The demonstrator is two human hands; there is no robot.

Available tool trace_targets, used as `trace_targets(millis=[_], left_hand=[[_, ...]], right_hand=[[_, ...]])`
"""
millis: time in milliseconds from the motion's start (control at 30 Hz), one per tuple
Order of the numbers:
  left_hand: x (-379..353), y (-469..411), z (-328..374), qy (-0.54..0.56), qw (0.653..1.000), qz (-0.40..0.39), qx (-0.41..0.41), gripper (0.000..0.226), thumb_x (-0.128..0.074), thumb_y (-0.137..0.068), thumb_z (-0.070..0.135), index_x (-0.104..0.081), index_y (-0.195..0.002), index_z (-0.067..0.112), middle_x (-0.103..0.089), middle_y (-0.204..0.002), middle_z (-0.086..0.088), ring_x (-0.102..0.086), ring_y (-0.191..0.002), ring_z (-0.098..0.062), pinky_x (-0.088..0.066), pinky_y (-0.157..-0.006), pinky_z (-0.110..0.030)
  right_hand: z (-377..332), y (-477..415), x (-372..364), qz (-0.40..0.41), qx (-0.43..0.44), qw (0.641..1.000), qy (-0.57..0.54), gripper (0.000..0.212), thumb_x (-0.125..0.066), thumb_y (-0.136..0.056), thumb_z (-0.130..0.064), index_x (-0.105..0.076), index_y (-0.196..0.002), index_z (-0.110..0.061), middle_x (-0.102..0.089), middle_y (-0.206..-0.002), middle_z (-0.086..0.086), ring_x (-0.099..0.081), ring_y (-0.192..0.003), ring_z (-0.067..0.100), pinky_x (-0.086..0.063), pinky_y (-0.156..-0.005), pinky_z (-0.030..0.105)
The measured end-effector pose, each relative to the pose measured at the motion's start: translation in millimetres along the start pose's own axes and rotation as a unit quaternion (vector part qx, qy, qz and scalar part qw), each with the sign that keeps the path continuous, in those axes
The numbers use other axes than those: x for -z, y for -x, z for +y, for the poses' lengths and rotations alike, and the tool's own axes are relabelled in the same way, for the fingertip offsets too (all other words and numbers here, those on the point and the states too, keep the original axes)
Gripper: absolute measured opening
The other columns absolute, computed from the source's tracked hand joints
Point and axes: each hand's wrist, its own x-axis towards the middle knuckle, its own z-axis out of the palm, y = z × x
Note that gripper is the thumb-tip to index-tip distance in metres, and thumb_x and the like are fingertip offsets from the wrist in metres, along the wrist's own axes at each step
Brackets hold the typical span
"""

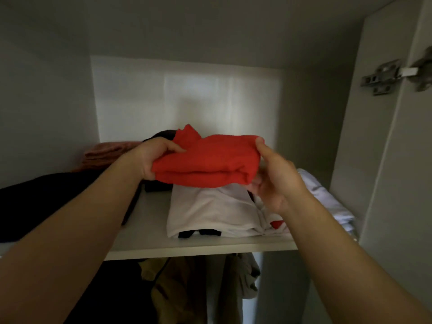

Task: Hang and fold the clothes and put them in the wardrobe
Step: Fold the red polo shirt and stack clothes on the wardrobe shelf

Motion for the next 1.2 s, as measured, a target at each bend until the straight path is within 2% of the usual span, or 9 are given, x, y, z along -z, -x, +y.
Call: trace_targets(millis=[233, 367, 600, 833, 967, 1033, 1067, 1133, 1200], left_hand=[[-9, -57, 23, -0.217, 0.971, -0.092, 0.029, 0.053, -0.065, -0.059, -0.001, -0.077, -0.108, 0.015, -0.072, -0.112, -0.02, -0.068, -0.092, -0.036, -0.052, -0.092, -0.051], [-26, -81, 15, -0.316, 0.938, -0.137, 0.043, 0.048, -0.063, -0.063, -0.005, -0.077, -0.102, 0.018, -0.073, -0.106, -0.019, -0.072, -0.083, -0.033, -0.061, -0.072, -0.041], [-36, -99, 12, -0.352, 0.916, -0.184, 0.055, 0.055, -0.075, -0.061, 0.006, -0.071, -0.116, 0.013, -0.073, -0.112, -0.017, -0.073, -0.092, -0.03, -0.061, -0.08, -0.04], [-27, -97, -3, -0.41, 0.886, -0.162, 0.143, 0.056, -0.082, -0.074, 0.022, -0.068, -0.124, 0.003, -0.07, -0.119, -0.021, -0.066, -0.115, -0.036, -0.053, -0.1, -0.048], [-9, -79, 2, -0.437, 0.873, -0.122, 0.181, 0.042, -0.084, -0.068, 0.016, -0.076, -0.106, 0.0, -0.073, -0.107, -0.025, -0.072, -0.097, -0.039, -0.06, -0.082, -0.045], [0, -65, 3, -0.483, 0.855, -0.068, 0.175, 0.03, -0.079, -0.075, 0.014, -0.075, -0.103, 0.003, -0.076, -0.096, -0.022, -0.074, -0.089, -0.038, -0.062, -0.08, -0.045], [4, -56, 3, -0.514, 0.841, -0.039, 0.165, 0.025, -0.077, -0.077, 0.014, -0.075, -0.099, 0.005, -0.076, -0.089, -0.02, -0.074, -0.083, -0.036, -0.062, -0.077, -0.043], [11, -36, 4, -0.56, 0.814, 0.007, 0.155, 0.022, -0.073, -0.082, 0.019, -0.073, -0.1, 0.007, -0.077, -0.086, -0.016, -0.074, -0.08, -0.032, -0.062, -0.074, -0.038], [14, -6, 4, -0.566, 0.808, 0.025, 0.161, 0.041, -0.071, -0.084, 0.03, -0.066, -0.12, 0.01, -0.073, -0.109, -0.015, -0.071, -0.098, -0.033, -0.059, -0.089, -0.043]], right_hand=[[53, 31, 8, -0.082, -0.198, 0.977, -0.015, 0.067, -0.074, -0.085, -0.048, -0.056, -0.124, 0.004, -0.071, -0.106, 0.03, -0.073, -0.092, 0.043, -0.062, -0.068, 0.05], [75, 40, 8, -0.097, -0.242, 0.965, 0.017, 0.059, -0.067, -0.092, -0.047, -0.049, -0.125, -0.001, -0.073, -0.1, 0.029, -0.074, -0.088, 0.041, -0.062, -0.064, 0.044], [89, 40, 16, -0.111, -0.275, 0.949, 0.107, 0.069, -0.063, -0.091, -0.058, -0.054, -0.119, 0.004, -0.073, -0.097, 0.028, -0.074, -0.088, 0.04, -0.062, -0.068, 0.043], [92, 40, 10, -0.071, -0.255, 0.959, 0.102, 0.06, -0.062, -0.094, -0.053, -0.052, -0.117, 0.001, -0.074, -0.095, 0.026, -0.075, -0.086, 0.038, -0.062, -0.066, 0.041], [83, 46, 6, -0.055, -0.236, 0.959, 0.145, 0.063, -0.055, -0.098, -0.055, -0.049, -0.124, 0.002, -0.075, -0.087, 0.024, -0.076, -0.076, 0.035, -0.062, -0.059, 0.039], [77, 54, 6, -0.019, -0.12, 0.954, 0.273, 0.056, -0.047, -0.099, -0.058, -0.037, -0.131, -0.013, -0.075, -0.079, 0.015, -0.075, -0.068, 0.031, -0.062, -0.057, 0.04], [73, 57, 8, 0.007, -0.027, 0.928, 0.372, 0.053, -0.044, -0.099, -0.061, -0.031, -0.133, -0.023, -0.074, -0.079, 0.009, -0.074, -0.067, 0.026, -0.062, -0.06, 0.041], [64, 62, 11, 0.064, 0.15, 0.809, 0.565, 0.057, -0.04, -0.097, -0.066, -0.021, -0.14, -0.033, -0.067, -0.092, -0.005, -0.068, -0.078, 0.016, -0.055, -0.067, 0.037], [59, 65, 5, 0.078, 0.245, 0.713, 0.652, 0.057, -0.034, -0.096, -0.069, -0.027, -0.14, -0.034, -0.063, -0.11, -0.003, -0.066, -0.09, 0.019, -0.051, -0.071, 0.036]])
